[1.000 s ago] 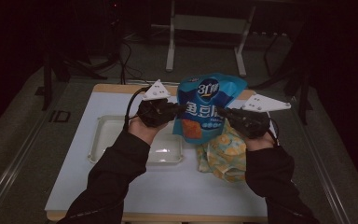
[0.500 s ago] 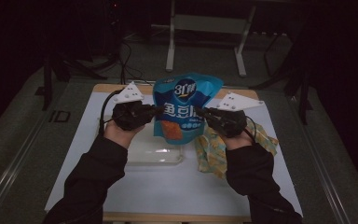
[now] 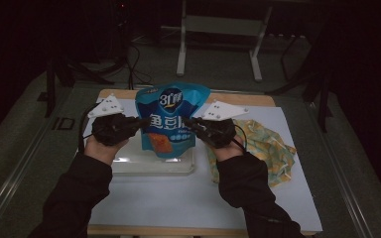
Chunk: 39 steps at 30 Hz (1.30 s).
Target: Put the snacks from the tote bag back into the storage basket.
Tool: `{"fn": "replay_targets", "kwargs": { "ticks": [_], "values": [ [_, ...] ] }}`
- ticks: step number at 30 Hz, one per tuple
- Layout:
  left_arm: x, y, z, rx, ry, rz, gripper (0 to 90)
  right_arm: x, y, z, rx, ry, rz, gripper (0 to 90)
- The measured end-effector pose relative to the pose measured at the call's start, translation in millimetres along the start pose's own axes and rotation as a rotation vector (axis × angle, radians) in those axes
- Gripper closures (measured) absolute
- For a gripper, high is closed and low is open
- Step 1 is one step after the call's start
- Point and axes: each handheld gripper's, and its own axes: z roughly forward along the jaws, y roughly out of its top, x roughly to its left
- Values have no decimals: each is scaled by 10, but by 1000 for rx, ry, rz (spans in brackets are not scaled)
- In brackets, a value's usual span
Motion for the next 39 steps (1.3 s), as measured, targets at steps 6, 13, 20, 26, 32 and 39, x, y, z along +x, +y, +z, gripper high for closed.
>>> {"fn": "replay_targets", "kwargs": {
  "ticks": [6,13,20,26,32,39],
  "values": [
    [76,-195,-13,-5,5,-24,888,82,-88,150,2,8,5,896],
    [141,-381,96,5,0,-45,889,101,-268,289,31,8,24,896],
    [188,-523,200,2,-12,-60,888,83,-408,358,39,2,36,897],
    [232,-651,298,7,-22,-70,888,79,-514,423,59,-4,28,896],
    [240,-750,383,11,-31,-74,887,65,-645,461,79,-11,41,896],
    [250,-852,439,6,-43,-85,885,53,-725,481,87,-6,43,896]
  ]
}}
